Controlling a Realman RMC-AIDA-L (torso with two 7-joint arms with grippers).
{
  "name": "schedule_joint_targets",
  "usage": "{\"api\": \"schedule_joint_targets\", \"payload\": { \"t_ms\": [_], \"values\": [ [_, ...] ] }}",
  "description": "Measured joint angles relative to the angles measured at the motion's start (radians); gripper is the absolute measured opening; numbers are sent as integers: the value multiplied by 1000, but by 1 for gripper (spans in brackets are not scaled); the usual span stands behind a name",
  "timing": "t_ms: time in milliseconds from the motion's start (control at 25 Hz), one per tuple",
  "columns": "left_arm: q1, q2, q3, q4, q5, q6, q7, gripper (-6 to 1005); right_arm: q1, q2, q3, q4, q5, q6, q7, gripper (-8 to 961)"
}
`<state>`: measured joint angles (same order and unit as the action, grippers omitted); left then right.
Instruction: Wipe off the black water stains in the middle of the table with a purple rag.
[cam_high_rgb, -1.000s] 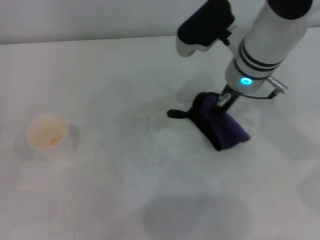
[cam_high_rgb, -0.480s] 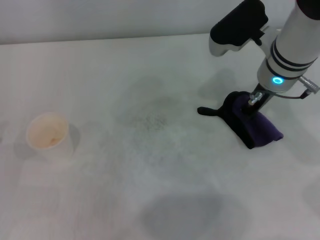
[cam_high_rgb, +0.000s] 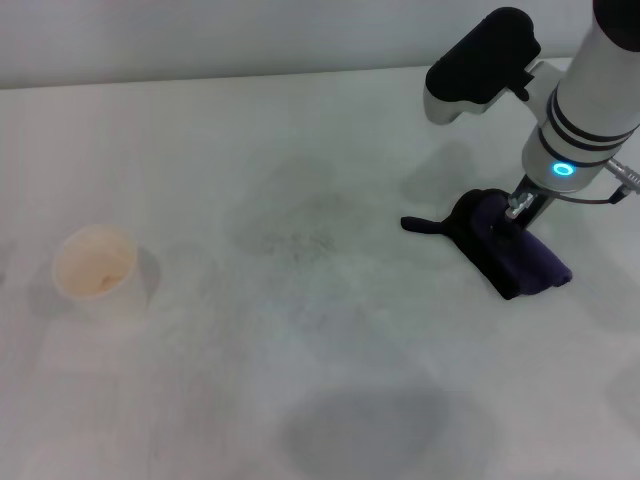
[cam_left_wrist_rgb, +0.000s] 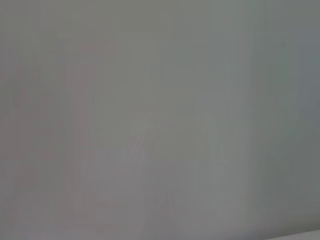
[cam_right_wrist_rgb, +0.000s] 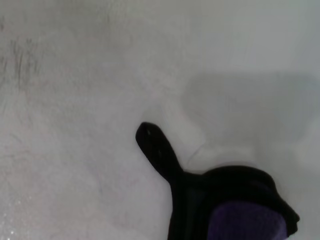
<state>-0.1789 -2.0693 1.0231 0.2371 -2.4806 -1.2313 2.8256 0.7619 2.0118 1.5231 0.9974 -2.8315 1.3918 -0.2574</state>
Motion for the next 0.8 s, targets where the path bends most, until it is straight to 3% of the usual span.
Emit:
{"api": "schedule_joint_targets", "payload": {
  "t_ms": [120, 200, 400, 800],
  "values": [
    [-3, 1, 0, -1, 0, 13, 0, 888, -4, 0, 2, 3, -1, 1, 0, 148],
    [-4, 1, 0, 0, 0, 21, 0, 888, -10, -1, 4, 17, -2, 1, 0, 318],
    [-4, 0, 0, 0, 0, 19, 0, 887, -42, -6, 22, 78, -2, -1, -12, 319],
    [-5, -1, 0, 1, -6, 15, 0, 887, -172, -1, 297, 251, 77, -93, -188, 321]
  ]
}}
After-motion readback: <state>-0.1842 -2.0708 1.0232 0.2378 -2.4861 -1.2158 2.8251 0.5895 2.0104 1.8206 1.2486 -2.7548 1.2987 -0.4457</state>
